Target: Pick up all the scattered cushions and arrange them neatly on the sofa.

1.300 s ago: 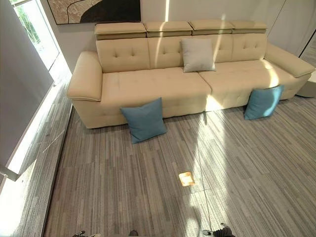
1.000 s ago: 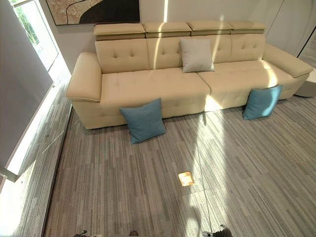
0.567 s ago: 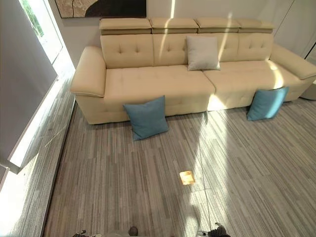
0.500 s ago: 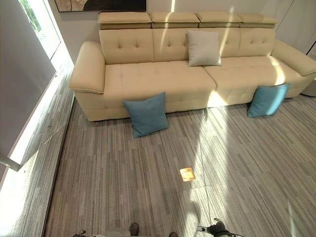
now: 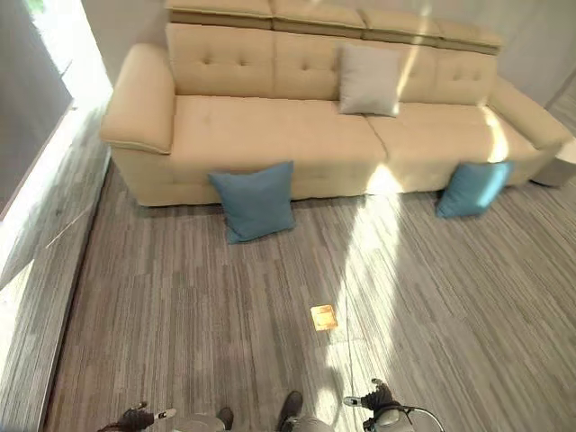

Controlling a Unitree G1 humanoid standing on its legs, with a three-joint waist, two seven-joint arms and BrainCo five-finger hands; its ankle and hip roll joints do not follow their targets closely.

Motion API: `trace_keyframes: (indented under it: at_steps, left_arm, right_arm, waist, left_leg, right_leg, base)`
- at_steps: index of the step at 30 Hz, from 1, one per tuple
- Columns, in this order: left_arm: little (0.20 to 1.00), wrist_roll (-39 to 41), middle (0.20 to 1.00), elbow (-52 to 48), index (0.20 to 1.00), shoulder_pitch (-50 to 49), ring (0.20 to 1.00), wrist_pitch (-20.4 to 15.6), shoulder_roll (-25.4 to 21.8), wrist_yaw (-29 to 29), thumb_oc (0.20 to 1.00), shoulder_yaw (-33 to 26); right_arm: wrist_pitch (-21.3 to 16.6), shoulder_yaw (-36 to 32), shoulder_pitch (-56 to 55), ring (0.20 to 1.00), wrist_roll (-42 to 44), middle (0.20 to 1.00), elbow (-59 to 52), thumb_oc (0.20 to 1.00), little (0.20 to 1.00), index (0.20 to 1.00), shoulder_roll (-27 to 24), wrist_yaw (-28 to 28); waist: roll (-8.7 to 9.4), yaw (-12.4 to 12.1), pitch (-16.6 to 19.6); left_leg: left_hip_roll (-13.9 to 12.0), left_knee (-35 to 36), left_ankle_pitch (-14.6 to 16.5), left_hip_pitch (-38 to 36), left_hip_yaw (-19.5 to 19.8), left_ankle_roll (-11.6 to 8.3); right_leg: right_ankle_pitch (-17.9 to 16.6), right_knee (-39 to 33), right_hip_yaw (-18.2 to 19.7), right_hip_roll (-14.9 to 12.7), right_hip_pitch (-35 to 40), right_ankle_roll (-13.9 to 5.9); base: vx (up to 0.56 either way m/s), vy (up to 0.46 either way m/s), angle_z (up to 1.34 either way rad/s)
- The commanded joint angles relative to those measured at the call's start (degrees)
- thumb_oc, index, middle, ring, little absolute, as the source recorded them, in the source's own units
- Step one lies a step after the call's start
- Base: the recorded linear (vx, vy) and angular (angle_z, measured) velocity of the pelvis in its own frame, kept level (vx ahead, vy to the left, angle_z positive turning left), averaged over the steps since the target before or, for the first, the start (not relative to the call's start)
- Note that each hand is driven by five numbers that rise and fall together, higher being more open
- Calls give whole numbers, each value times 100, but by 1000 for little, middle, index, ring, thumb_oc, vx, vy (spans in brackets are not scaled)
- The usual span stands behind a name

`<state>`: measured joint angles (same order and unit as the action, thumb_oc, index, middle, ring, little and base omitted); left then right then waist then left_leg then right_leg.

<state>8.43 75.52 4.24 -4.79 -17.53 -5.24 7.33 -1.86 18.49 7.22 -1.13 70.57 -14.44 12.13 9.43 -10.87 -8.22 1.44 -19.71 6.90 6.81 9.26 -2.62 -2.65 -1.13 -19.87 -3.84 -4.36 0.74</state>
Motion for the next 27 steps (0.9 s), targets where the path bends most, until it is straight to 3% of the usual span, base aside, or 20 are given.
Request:
trace_keyframes:
  at_steps: [1, 2, 4, 8, 10, 12, 15, 17, 18, 19, 23, 24, 27]
  left_arm:
    - [1000, 327, 1000, -125, 1000, 246, 1000, -146, -6, -87, 1000, 53]
    - [1000, 313, 1000, -104, 1000, 232, 1000, -137, -3, -76, 1000, 44]
    - [1000, 263, 1000, -80, 1000, 203, 1000, -105, 16, -13, 1000, 51]
    - [1000, 226, 1000, -105, 1000, 143, 1000, -107, -53, 57, 1000, 8]
    - [1000, 225, 1000, -96, 1000, 97, 1000, -105, -117, 66, 1000, -62]
    - [1000, 151, 1000, -62, 1000, 59, 1000, -55, -230, 95, 1000, -136]
    - [1000, 105, 1000, -46, 1000, 21, 1000, -17, -347, 134, 1000, -187]
    - [1000, 84, 1000, -101, 1000, 17, 1000, -2, -419, 141, 1000, -174]
    - [1000, 94, 1000, -147, 1000, 48, 1000, -13, -462, 121, 1000, -131]
    - [1000, 101, 1000, -162, 1000, 64, 1000, -20, -471, 119, 1000, -110]
    - [1000, 69, 1000, -138, 1000, 132, 1000, -69, -409, 86, 1000, 22]
    - [1000, 92, 1000, -88, 1000, 173, 1000, -128, -307, 28, 1000, 60]
    - [1000, 27, 1000, -10, 1000, 207, 1000, -143, -272, 11, 1000, 72]
  right_arm:
    - [-195, 143, 322, 1000, 236, 1000, -82, 1000, 1000, 1000, -386, 218]
    - [-200, 114, 334, 1000, 257, 1000, -64, 1000, 1000, 1000, -394, 210]
    - [-201, 108, 308, 1000, 252, 1000, -56, 1000, 1000, 1000, -401, 197]
    - [-206, 90, 240, 1000, 304, 1000, -29, 1000, 1000, 1000, -383, 198]
    - [-194, 125, 230, 1000, 264, 1000, -12, 1000, 1000, 1000, -310, 169]
    - [-189, 130, 169, 1000, 161, 1000, 8, 1000, 1000, 1000, -181, 155]
    - [-195, 145, 120, 1000, 100, 1000, -18, 1000, 1000, 1000, -48, 93]
    - [-183, 190, 152, 1000, 60, 1000, -83, 1000, 1000, 1000, 15, 44]
    - [-198, 210, 220, 1000, 58, 1000, -175, 1000, 1000, 1000, 33, 46]
    - [-198, 213, 251, 1000, 61, 1000, -192, 1000, 1000, 1000, 39, 48]
    - [-191, 278, 348, 1000, 58, 1000, -223, 1000, 1000, 1000, 15, 77]
    - [-169, 272, 427, 1000, 61, 1000, -231, 1000, 1000, 1000, -37, 126]
    - [-155, 299, 421, 1000, 4, 1000, -200, 1000, 1000, 1000, -70, 139]
  waist:
    - [-149, -142, -338]
    - [-85, -172, -302]
    - [-70, -190, -240]
    - [-120, -349, -182]
    - [-70, -447, -141]
    - [112, -484, -66]
    - [240, -593, -76]
    - [239, -585, -144]
    - [155, -537, -178]
    - [121, -517, -170]
    - [77, -369, -137]
    - [11, -226, -168]
    - [36, -149, -201]
  left_leg:
    - [-404, -127, -424, 184, -14, 40]
    - [-232, 184, -216, 277, -76, 84]
    - [-23, 669, -255, 389, -221, 99]
    - [324, 1245, -921, 874, -603, 84]
    - [297, 1428, -941, 769, -654, 120]
    - [381, 1313, -807, 609, -402, 243]
    - [389, 1118, -567, 464, -342, 372]
    - [369, 1022, -426, 314, -266, 505]
    - [331, 994, -371, 228, -177, 600]
    - [312, 1044, -344, 128, -103, 628]
    - [297, 1270, -187, -259, 187, 618]
    - [280, 1425, -58, -574, 475, 561]
    - [255, 1456, 95, -781, 716, 469]
  right_leg:
    - [211, 140, 166, -82, 220, -474]
    - [275, 33, 190, -47, 361, -510]
    - [343, -64, 169, 7, 465, -527]
    - [514, -185, 260, 286, 670, -496]
    - [576, -107, 329, 362, 733, -485]
    - [707, 209, 293, 266, 814, -565]
    - [692, 860, 309, 98, 770, -753]
    - [425, 1603, 369, -36, 522, -926]
    - [152, 2219, 423, -94, 196, -1034]
    - [137, 2369, 462, -102, 67, -1002]
    - [226, 1431, 658, -124, -274, -842]
    - [-129, 607, 915, -167, -622, -931]
    - [-264, 282, 879, -211, -579, -971]
  base:
    - [259, -149, 46]
    - [326, -85, -44]
    - [259, 61, -25]
    - [222, 119, 9]
    - [270, 144, -16]
    - [307, 173, -36]
    - [213, 180, -8]
    - [169, 210, -14]
    - [181, 228, -1]
    - [287, 196, 20]
    - [318, 22, 59]
    - [469, -32, 26]
    - [388, -69, 66]
